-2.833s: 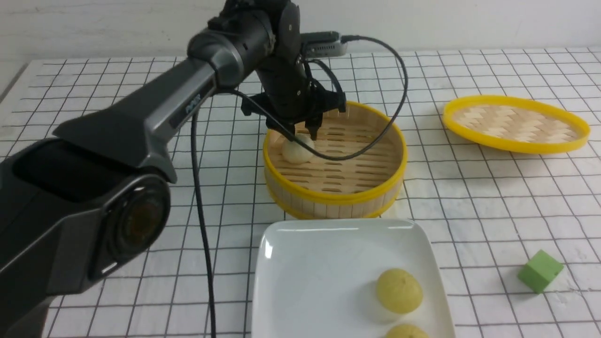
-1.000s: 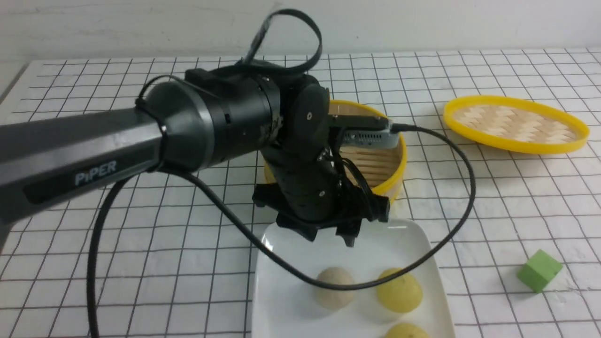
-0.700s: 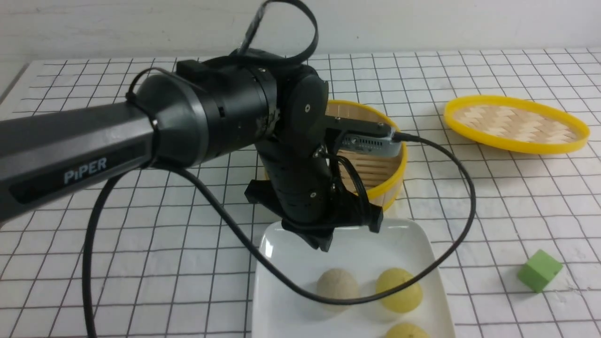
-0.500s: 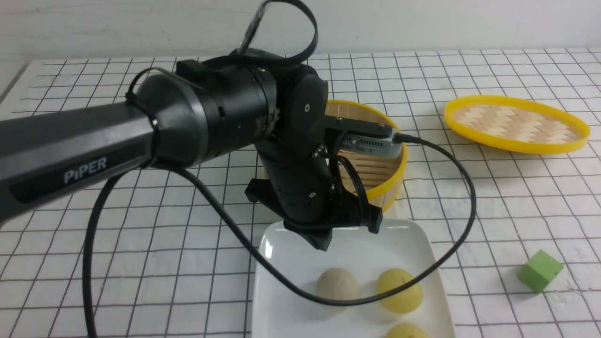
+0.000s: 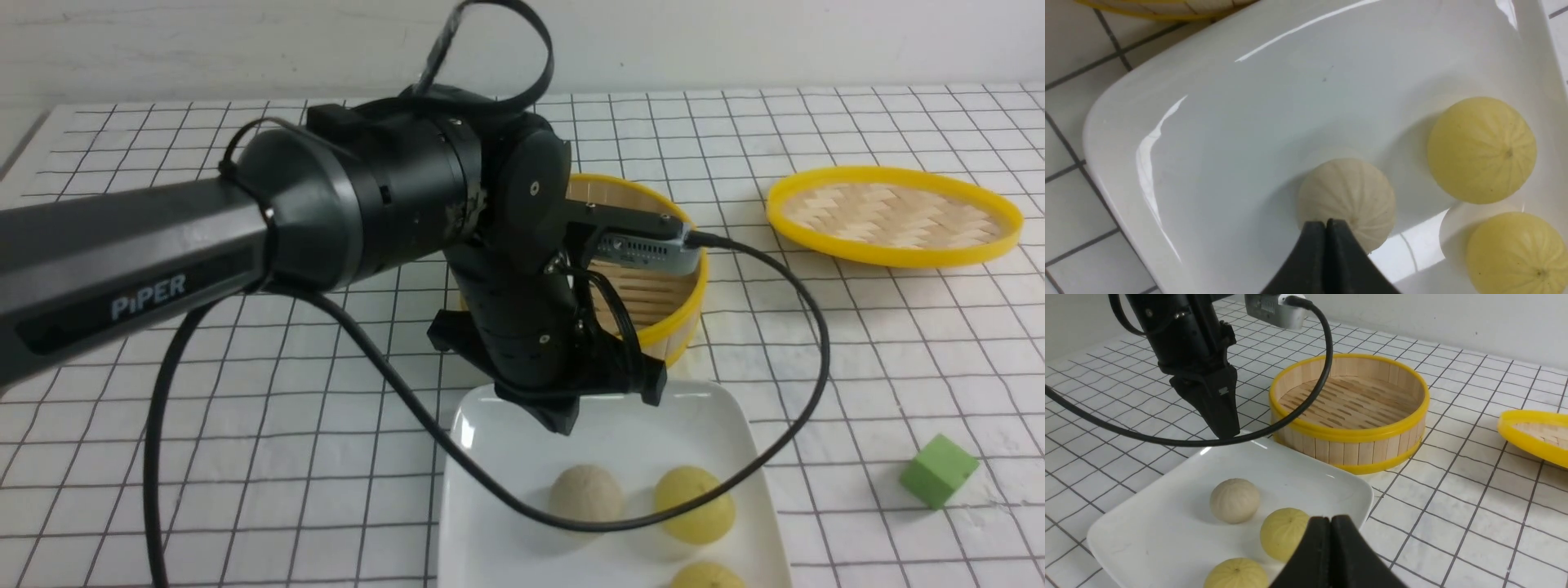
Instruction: Put the steamed buns into the plate on the white-black tablecloth.
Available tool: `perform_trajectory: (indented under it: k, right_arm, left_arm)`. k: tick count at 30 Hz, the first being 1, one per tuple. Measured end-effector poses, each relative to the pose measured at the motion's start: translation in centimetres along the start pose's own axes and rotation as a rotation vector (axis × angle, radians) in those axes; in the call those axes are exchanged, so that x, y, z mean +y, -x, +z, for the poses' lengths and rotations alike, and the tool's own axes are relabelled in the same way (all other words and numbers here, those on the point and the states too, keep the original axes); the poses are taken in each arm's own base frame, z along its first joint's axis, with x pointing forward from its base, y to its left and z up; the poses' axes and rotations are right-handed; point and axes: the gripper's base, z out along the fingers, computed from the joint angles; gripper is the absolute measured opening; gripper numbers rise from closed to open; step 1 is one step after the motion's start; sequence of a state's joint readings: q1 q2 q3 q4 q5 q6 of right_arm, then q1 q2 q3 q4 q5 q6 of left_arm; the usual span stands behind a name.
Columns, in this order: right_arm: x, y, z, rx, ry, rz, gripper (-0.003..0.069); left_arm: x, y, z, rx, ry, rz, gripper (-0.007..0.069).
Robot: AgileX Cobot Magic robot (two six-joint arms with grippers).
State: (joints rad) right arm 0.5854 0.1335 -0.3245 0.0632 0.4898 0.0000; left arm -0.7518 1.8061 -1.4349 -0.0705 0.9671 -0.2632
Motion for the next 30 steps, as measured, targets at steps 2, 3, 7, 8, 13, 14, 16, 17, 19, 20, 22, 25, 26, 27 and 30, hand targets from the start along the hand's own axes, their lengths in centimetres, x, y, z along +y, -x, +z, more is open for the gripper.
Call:
perform_trajectory:
  k: [2, 3, 7, 8, 13, 14, 16, 17, 19, 20, 22, 25, 26, 27, 30]
  right_arm:
    - [0.0, 0.0, 0.0, 0.0, 0.0, 0.0, 0.0006]
    - [0.0, 0.0, 0.0, 0.0, 0.0, 0.0, 0.0006]
    - [0.0, 0.0, 0.0, 0.0, 0.0, 0.0, 0.001]
    - [0.0, 0.0, 0.0, 0.001, 0.0, 0.0, 0.0012]
    - [-0.1, -1.4, 0.3, 0.019, -0.003, 0.0, 0.0015]
    - [-0.2, -1.9, 0.4, 0.025, -0.012, 0.002, 0.0016]
    - [-0.5, -3.1, 0.6, 0.036, -0.068, 0.013, 0.0018]
    - [-0.8, -3.7, 0.7, 0.045, -0.107, 0.022, 0.002]
    - [-1.1, -4.5, 0.8, 0.054, -0.16, 0.031, 0.002]
    - [-1.5, -5.5, 0.9, 0.065, -0.237, 0.038, 0.0023]
    - [-2.0, -6.6, 1.0, 0.077, -0.312, 0.045, 0.0025]
    - [-2.8, -8.4, 1.2, 0.118, -0.449, 0.066, 0.0027]
    - [-2.9, -8.8, 1.3, 0.131, -0.467, 0.074, 0.0027]
    - [-3.0, -8.9, 1.3, 0.133, -0.477, 0.078, 0.0027]
    - [-3.4, -9.6, 1.4, 0.128, -0.533, 0.086, 0.003]
  left_arm:
    - [0.1, 0.0, 0.0, -0.004, 0.008, 0.006, 0.0008]
    - [0.1, 0.1, 0.0, -0.006, 0.013, 0.01, 0.0009]
    - [0.3, 0.1, 0.0, -0.012, 0.032, 0.024, 0.0013]
    - [0.3, 0.1, 0.0, -0.013, 0.036, 0.026, 0.0015]
    - [0.4, 0.1, 0.0, -0.015, 0.044, 0.032, 0.0017]
    - [0.4, 0.1, 0.0, -0.015, 0.045, 0.033, 0.0017]
    - [0.4, 0.1, 0.0, -0.016, 0.047, 0.034, 0.0017]
    - [0.4, 0.1, 0.0, -0.015, 0.048, 0.035, 0.0017]
    - [0.4, 0.1, 0.0, -0.014, 0.048, 0.035, 0.0019]
    - [0.4, 0.1, -0.1, -0.012, 0.049, 0.035, 0.0019]
    - [0.5, 0.1, -0.2, -0.012, 0.052, 0.037, 0.0019]
    - [0.5, 0.0, -1.4, -0.04, 0.056, 0.045, 0.0019]
    - [0.5, 0.0, -2.0, -0.055, 0.056, 0.048, 0.0019]
    - [0.6, 0.0, -2.1, -0.057, 0.057, 0.05, 0.0019]
    - [0.8, -0.5, -5.7, -0.136, 0.07, 0.07, 0.002]
